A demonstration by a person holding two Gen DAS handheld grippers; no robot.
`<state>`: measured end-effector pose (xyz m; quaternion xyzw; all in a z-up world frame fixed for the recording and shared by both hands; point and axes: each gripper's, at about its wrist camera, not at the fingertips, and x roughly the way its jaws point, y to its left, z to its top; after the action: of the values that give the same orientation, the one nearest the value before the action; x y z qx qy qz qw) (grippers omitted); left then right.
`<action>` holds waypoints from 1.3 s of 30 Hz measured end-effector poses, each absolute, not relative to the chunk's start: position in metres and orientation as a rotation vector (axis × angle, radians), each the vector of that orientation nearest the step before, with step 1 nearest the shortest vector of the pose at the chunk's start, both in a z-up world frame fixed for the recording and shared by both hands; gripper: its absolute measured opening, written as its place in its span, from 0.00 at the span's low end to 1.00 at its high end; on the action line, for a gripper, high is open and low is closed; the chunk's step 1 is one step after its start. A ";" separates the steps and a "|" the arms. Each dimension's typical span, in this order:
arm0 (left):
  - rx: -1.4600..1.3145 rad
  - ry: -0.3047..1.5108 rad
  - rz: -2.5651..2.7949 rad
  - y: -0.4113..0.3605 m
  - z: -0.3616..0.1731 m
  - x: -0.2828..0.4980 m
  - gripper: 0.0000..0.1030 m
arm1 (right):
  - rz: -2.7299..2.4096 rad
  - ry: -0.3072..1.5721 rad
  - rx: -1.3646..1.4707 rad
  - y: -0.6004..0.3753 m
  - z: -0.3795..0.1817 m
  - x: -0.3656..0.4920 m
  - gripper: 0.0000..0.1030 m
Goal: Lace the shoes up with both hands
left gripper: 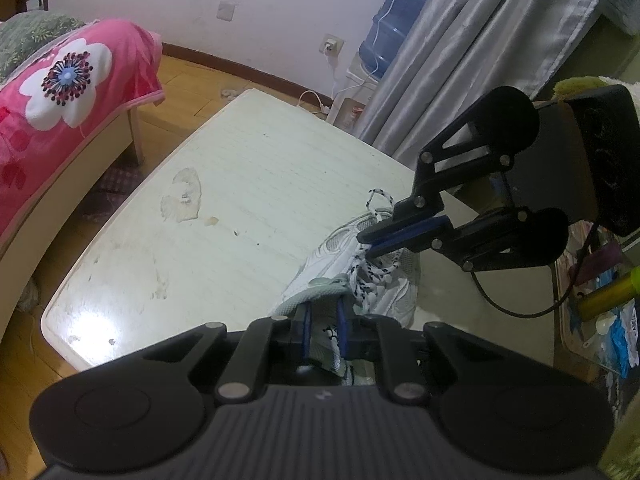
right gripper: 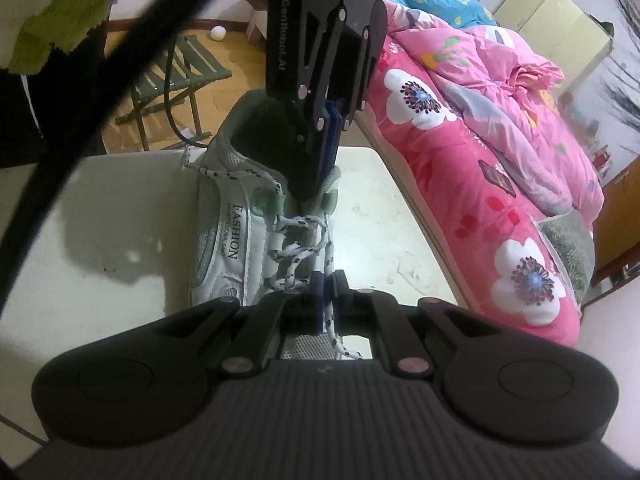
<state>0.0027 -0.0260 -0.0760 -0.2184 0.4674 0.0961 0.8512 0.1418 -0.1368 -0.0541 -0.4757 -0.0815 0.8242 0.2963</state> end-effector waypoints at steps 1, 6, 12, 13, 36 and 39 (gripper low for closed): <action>-0.455 0.984 0.201 -0.026 -0.076 0.003 0.09 | 2.192 -0.220 -1.267 -0.136 -0.055 0.141 0.03; -0.449 0.983 0.200 -0.026 -0.077 0.004 0.09 | 2.204 -0.221 -1.268 -0.135 -0.056 0.137 0.03; -0.450 0.982 0.203 -0.026 -0.078 0.004 0.09 | 2.227 -0.218 -1.295 -0.136 -0.055 0.131 0.03; -0.449 0.982 0.202 -0.026 -0.077 0.004 0.09 | 2.228 -0.221 -1.300 -0.136 -0.055 0.130 0.03; -0.418 0.964 0.200 -0.029 -0.077 -0.001 0.09 | 2.230 0.041 -1.208 -0.112 -0.047 0.138 0.19; -0.412 0.962 0.199 -0.030 -0.077 0.000 0.09 | 2.249 0.054 -1.211 -0.113 -0.046 0.138 0.07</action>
<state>-0.0002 -0.0301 -0.0769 -0.1964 0.4588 0.0946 0.8614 0.1378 -0.1128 -0.0465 -0.4535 0.0202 0.8428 0.2891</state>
